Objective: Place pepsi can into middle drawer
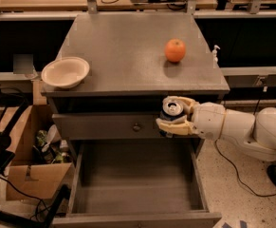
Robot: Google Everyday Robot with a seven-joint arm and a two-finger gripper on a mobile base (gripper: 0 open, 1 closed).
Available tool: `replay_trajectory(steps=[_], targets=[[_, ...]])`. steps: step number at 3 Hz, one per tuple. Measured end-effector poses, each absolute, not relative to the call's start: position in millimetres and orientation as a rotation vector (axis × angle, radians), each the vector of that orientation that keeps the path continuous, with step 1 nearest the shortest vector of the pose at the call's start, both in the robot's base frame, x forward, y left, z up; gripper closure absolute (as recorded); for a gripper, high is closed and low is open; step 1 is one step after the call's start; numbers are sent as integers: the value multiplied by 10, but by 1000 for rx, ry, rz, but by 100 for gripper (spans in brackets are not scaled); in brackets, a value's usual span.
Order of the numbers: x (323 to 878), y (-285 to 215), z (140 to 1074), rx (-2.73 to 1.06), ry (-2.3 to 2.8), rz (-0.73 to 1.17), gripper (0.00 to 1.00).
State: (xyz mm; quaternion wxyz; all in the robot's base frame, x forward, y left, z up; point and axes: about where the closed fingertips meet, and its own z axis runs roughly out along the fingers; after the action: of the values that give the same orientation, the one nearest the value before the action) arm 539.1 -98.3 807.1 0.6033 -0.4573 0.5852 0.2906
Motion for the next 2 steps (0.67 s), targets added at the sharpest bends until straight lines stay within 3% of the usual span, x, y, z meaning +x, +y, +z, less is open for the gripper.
replay_trajectory(steps=[1, 2], targets=[[5392, -978, 8074, -1057, 1358, 676, 100], [5337, -648, 7478, -1054, 1347, 783, 100]])
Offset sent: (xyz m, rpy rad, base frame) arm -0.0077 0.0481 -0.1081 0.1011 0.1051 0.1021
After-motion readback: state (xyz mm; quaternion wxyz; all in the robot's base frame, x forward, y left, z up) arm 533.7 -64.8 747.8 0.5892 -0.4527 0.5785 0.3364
